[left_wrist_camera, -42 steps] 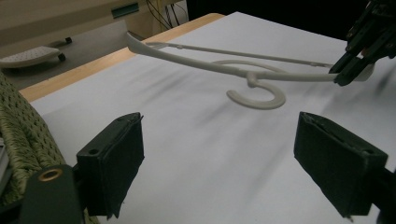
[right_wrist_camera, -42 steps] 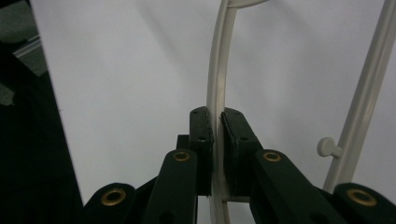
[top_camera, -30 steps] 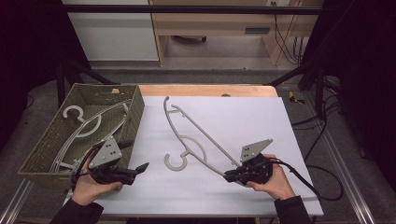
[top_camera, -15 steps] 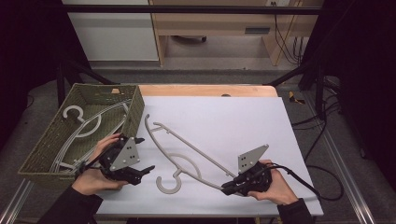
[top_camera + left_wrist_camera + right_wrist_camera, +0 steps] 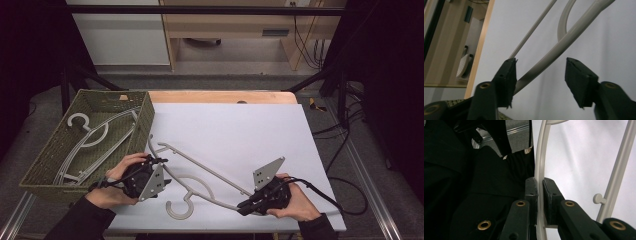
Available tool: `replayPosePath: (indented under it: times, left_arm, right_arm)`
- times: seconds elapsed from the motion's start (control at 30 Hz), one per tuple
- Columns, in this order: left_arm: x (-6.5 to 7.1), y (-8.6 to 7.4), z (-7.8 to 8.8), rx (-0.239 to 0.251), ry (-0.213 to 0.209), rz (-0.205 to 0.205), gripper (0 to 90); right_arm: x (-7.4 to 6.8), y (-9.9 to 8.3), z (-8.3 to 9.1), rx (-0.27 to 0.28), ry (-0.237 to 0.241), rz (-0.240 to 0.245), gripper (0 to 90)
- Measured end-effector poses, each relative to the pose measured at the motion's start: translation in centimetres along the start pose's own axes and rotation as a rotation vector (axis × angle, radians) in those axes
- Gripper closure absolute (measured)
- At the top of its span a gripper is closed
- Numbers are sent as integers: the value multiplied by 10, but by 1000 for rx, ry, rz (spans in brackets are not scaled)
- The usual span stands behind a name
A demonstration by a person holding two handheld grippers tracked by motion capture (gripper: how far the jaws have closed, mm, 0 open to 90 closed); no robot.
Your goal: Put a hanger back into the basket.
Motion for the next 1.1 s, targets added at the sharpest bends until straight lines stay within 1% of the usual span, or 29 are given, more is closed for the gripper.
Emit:
replayPosePath:
  times: [0.07,0.1,0.13,0.17,0.2,0.23,0.27,0.3,0.37,0.4,0.47,0.5,0.57,0.63,0.7,0.73,0.8,0.87,0.9,0.93,0.97,1.0,1.03,1.07,1.1]
  left_arm:
    - [2,1,0,4,-3,-21,509]
    - [2,1,0,4,-3,-21,535]
    - [3,1,0,6,-6,-32,554]
    - [4,1,-1,5,-7,-44,554]
    - [5,1,-2,9,-8,-58,593]
    - [7,2,-2,6,-12,-62,603]
    - [9,2,-4,8,-14,-84,614]
    - [9,2,-4,8,-14,-84,623]
    - [11,2,-5,10,-20,-99,629]
    - [13,2,-5,10,-25,-113,642]
    - [15,2,-6,10,-31,-115,649]
    - [17,2,-7,9,-39,-121,652]
    - [17,1,-7,12,-42,-118,651]
    - [18,0,-8,11,-43,-113,641]
    - [19,-1,-10,9,-48,-109,632]
    - [19,-1,-10,9,-48,-109,651]
    - [18,-1,-9,9,-46,-108,656]
    - [20,-1,-10,7,-59,-108,666]
    - [19,-3,-9,-14,-69,-135,671]
    - [20,-3,-8,-21,-70,-146,678]
    - [20,-4,-7,-15,-72,-147,692]
    - [20,-4,-7,-15,-72,-147,699]
    - [20,-4,-6,-10,-69,-143,699]
    - [20,-4,-4,7,-66,-136,714]
    - [20,-4,-4,7,-66,-136,720]
  right_arm:
    - [0,-1,0,-8,6,3,830]
    - [-1,-1,-1,-13,11,0,830]
    - [-1,-1,-1,-16,13,0,830]
    - [-1,-1,-1,-16,13,0,830]
    - [-1,-2,-2,-26,14,1,830]
    - [-1,-2,-2,-26,16,-3,830]
    - [-1,-3,-2,-34,22,-1,830]
    - [-1,-3,-2,-34,22,-1,830]
    - [-1,-3,-2,-42,19,2,829]
    - [-2,-4,-1,-50,21,-3,830]
    - [-2,-4,-2,-54,20,-4,829]
    - [-1,-4,-3,-51,23,4,829]
    - [-2,-5,-3,-55,23,0,829]
    - [-1,-5,-3,-59,24,8,829]
    - [-3,-5,-2,-59,41,6,829]
    - [-3,-5,-2,-60,42,5,829]
    - [-2,-6,-2,-62,38,4,829]
    - [-2,-6,-2,-60,43,5,828]
    - [-1,-5,-3,-59,45,8,828]
    - [-1,-5,-2,-57,46,10,827]
    - [0,-5,-1,-49,43,10,824]
    - [1,-4,0,-37,38,20,823]
    - [1,-4,0,-37,38,20,823]
    - [2,-4,3,-14,34,24,822]
    - [2,-4,3,-14,34,24,822]
Point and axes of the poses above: each handheld gripper's, and its own axes: z roughly backward along the jaws, y roughly out of its top, x roughly to its right, the point moved 6 cm from there along -z, roughly forward along the jaws, and after that the axes turned 14 degrees about -z, right-handed, at the moved point
